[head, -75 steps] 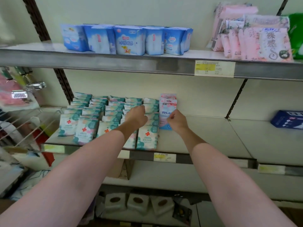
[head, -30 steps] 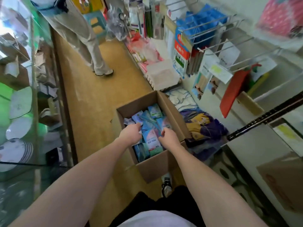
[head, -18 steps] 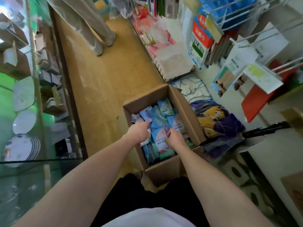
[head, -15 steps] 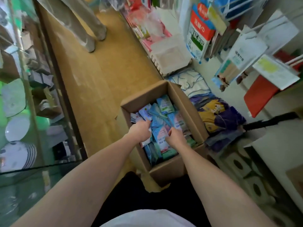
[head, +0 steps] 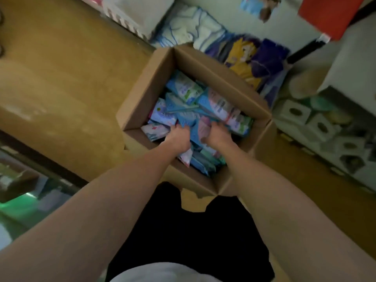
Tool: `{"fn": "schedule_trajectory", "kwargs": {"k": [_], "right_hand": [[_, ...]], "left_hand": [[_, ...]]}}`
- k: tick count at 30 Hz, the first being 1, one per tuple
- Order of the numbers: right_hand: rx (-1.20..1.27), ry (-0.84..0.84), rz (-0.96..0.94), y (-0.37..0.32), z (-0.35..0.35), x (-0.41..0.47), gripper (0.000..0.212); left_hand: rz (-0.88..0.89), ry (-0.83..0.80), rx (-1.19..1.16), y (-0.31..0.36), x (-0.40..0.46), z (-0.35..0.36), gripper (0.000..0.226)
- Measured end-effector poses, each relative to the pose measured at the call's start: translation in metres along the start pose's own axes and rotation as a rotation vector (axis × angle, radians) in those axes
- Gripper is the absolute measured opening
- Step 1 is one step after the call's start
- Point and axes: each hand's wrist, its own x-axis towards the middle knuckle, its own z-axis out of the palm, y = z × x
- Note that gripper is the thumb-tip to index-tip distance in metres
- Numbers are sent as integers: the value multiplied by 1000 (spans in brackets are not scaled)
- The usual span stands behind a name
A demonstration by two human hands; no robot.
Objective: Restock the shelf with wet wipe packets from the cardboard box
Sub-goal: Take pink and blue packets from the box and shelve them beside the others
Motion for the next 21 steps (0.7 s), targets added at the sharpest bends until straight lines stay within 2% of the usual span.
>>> {"fn": "schedule_trajectory", "kwargs": {"k": [3, 6, 9, 14, 18, 21], "right_hand": [[11, 37, 62, -3, 29, -1, 71], [-74, 154, 95, 3, 40, -3, 70], [-85, 168, 98, 8, 39, -6, 64], [118, 182, 105, 19, 21, -15, 44], [203, 168, 135, 32, -2, -28, 64], [343, 180, 198, 47, -11, -30, 62]], "left_hand": [[-24, -68, 87, -2, 5, 19, 76], [-7, -89, 125, -6, 8, 27, 86], [14, -49, 86, -10, 9, 22, 77], [33, 38, 106, -9, 6, -4, 49], [92, 132, 88, 12, 5, -31, 44], [192, 225, 122, 37, 15, -48, 49]]}}
